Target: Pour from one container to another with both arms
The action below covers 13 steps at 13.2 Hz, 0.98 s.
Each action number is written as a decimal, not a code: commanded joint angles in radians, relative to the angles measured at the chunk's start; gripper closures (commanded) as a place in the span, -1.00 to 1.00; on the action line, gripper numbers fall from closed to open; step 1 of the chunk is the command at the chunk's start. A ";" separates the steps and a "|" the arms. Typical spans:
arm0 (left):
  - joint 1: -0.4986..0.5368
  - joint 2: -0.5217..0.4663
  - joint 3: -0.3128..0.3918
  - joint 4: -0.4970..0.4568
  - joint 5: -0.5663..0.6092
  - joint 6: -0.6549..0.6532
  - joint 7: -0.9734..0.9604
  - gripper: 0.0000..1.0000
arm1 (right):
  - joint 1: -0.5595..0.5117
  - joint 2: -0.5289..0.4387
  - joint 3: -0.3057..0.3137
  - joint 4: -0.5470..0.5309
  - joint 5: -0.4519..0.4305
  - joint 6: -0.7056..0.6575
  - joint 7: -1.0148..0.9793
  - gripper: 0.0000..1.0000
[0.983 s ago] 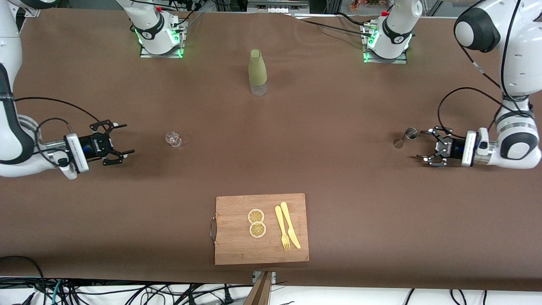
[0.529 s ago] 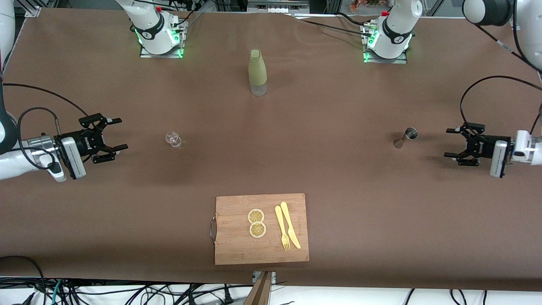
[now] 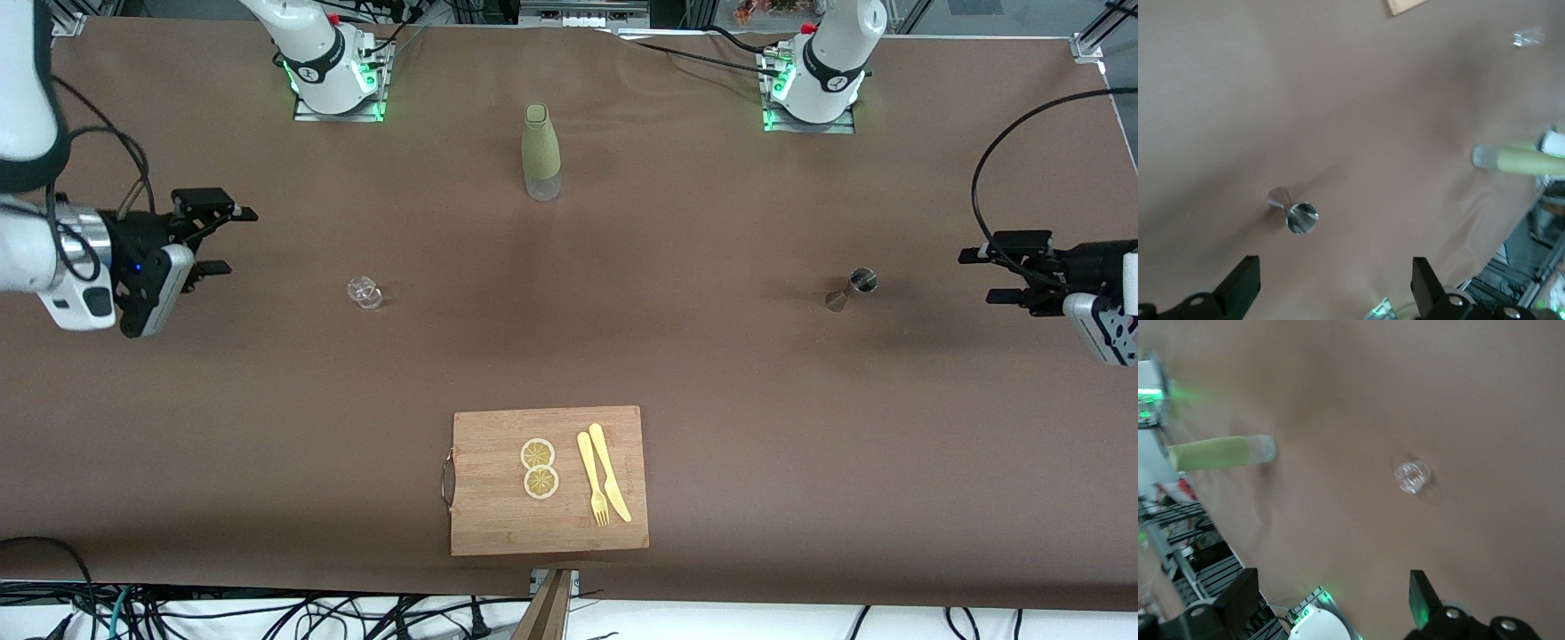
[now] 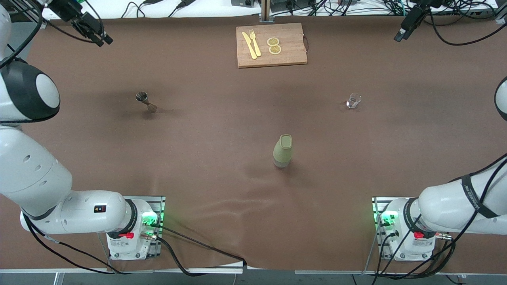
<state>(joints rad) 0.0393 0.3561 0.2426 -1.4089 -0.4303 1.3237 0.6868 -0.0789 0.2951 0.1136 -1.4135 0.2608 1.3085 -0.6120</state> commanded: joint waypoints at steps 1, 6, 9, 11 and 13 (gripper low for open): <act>-0.065 -0.118 -0.064 0.001 0.186 0.009 -0.272 -1.00 | 0.077 -0.082 -0.048 -0.056 -0.115 0.044 0.251 -1.00; -0.079 -0.226 -0.190 0.059 0.340 -0.081 -0.443 -1.00 | 0.145 -0.241 -0.107 -0.280 -0.285 0.329 0.419 -1.00; -0.116 -0.223 -0.201 0.080 0.351 -0.118 -0.652 -1.00 | 0.145 -0.286 -0.118 -0.295 -0.287 0.258 0.498 -1.00; -0.117 -0.220 -0.224 0.073 0.354 -0.112 -0.681 -1.00 | 0.137 -0.283 -0.132 -0.297 -0.258 0.248 0.578 -1.00; -0.114 -0.209 -0.224 0.073 0.352 -0.072 -0.681 -1.00 | 0.131 -0.292 -0.134 -0.286 -0.262 0.274 0.581 -1.00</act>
<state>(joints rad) -0.0714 0.1260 0.0199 -1.3629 -0.1157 1.2350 0.0247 0.0548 0.0312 -0.0133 -1.6814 -0.0080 1.5600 -0.0603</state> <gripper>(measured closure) 0.000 0.000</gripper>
